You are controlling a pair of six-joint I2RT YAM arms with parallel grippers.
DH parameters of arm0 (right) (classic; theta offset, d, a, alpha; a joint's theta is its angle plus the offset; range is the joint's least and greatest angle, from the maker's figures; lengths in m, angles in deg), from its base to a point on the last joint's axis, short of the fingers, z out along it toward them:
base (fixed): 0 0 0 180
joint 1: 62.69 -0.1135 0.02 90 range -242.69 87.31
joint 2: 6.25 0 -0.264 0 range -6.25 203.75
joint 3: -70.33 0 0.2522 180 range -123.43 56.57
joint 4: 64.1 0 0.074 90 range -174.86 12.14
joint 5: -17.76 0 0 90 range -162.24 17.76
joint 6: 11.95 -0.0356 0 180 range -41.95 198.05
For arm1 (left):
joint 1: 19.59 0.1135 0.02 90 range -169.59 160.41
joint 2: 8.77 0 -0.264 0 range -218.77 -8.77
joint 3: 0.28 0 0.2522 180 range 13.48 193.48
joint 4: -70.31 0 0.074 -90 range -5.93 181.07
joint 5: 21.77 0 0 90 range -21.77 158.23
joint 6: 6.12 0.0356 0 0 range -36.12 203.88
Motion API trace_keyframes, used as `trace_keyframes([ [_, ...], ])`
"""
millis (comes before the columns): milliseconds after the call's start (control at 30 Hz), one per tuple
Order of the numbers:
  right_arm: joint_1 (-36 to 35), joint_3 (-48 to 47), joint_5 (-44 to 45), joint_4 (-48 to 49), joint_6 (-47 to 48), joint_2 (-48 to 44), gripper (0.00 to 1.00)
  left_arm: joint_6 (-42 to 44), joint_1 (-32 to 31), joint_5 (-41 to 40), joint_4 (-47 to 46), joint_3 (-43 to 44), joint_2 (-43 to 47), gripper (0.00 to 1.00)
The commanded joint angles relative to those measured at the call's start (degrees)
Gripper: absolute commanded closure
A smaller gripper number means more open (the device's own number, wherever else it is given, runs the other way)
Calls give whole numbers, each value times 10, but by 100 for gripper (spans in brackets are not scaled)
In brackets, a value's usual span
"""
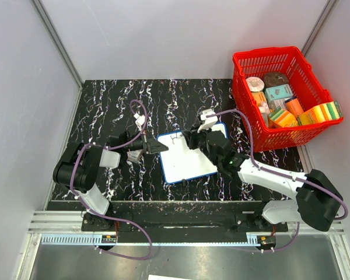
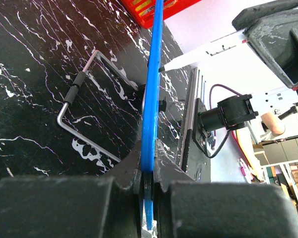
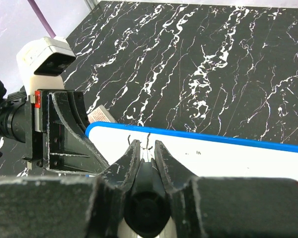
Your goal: Write a sentence on the whiteboard
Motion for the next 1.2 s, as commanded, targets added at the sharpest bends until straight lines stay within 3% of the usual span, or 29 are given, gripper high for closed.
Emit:
trace_keyframes([
  [0,5,14,-7,-18,-7,-17,100,61,-3,-21,7,8,10,100],
  [667,5,27,-24,-15,-28,-99,100,65,-4,-24,15,10,11,100],
  [1167,8,-2,34,-23,-19,-54,100,69,-4,-24,20,10,13,100],
])
